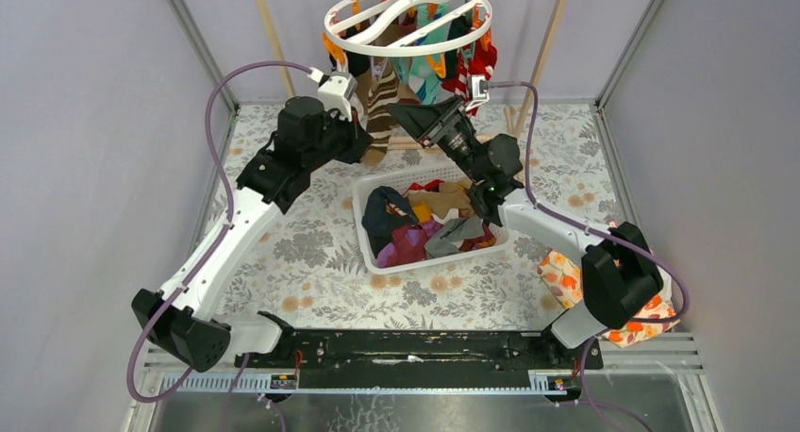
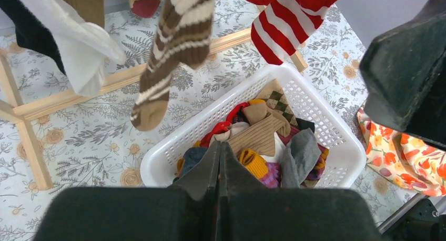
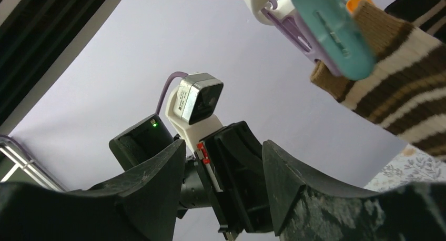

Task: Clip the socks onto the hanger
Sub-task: Open the clamp at the hanger.

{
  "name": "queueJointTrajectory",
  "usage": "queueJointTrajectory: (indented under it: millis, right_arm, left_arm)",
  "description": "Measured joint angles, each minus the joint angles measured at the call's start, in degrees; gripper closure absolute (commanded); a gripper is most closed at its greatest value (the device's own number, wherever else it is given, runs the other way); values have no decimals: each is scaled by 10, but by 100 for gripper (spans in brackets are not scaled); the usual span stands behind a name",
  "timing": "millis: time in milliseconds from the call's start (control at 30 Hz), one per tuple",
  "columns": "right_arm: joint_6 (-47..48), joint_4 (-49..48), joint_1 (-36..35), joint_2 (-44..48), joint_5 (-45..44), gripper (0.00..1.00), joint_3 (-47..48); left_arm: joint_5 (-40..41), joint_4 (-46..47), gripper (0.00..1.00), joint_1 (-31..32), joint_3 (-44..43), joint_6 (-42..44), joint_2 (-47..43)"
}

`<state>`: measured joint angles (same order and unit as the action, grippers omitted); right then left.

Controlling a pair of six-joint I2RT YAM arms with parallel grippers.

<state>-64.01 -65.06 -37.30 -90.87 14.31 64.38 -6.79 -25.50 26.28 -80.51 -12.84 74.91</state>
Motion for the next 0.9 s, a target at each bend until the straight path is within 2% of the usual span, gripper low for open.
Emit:
queueJointTrajectory:
  millis: [200,367,633,900]
  right_arm:
    - [26,3,19,52,-14,37,-65]
    - [84,54,43,77,-19,36,-80]
    - [225,126,50,78,-27,34,-23]
    - [351,95,35,54,-44,38,7]
  left_arm:
    - [8,0,100,0,10,15,-17]
    - [7,-2,100,0,9,21,-10]
    - [2,-6,98,0,5,23,5]
    - [-3,-17,98,0,-8,23,5]
